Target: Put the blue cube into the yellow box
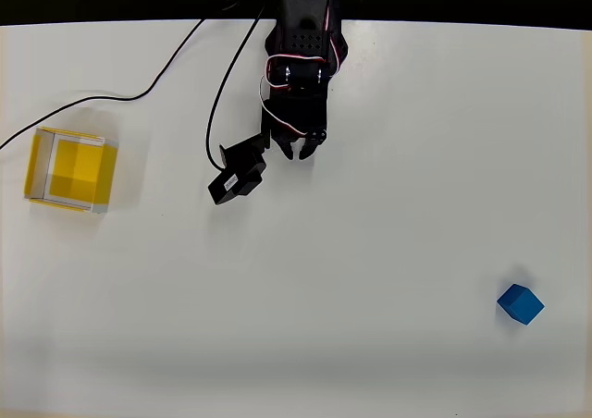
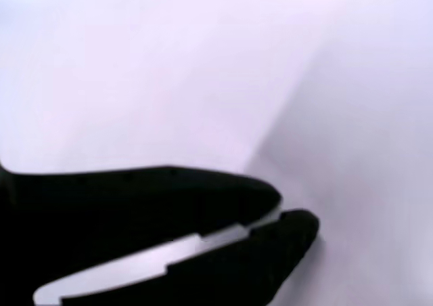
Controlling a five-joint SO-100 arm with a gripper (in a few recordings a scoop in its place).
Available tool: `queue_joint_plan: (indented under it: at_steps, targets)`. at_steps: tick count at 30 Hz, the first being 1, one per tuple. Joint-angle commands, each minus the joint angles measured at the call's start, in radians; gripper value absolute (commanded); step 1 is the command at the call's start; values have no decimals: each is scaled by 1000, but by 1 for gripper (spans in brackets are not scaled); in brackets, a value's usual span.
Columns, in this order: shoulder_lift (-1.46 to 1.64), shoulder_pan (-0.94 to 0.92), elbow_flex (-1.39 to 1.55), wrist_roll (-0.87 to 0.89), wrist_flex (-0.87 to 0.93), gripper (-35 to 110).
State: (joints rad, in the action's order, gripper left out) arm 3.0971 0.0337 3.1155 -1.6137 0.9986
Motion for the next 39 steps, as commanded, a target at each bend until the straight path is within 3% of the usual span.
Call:
queue_joint_plan:
  at_steps: [1,6,19,39]
  targets:
    - [-147,31,-55,17,-430,19]
    - [-377,80,-150,26,-841,30]
    - [-1077,256,-652,74,-1425,44]
    - [-1767,491,-1414,95,-1480,50]
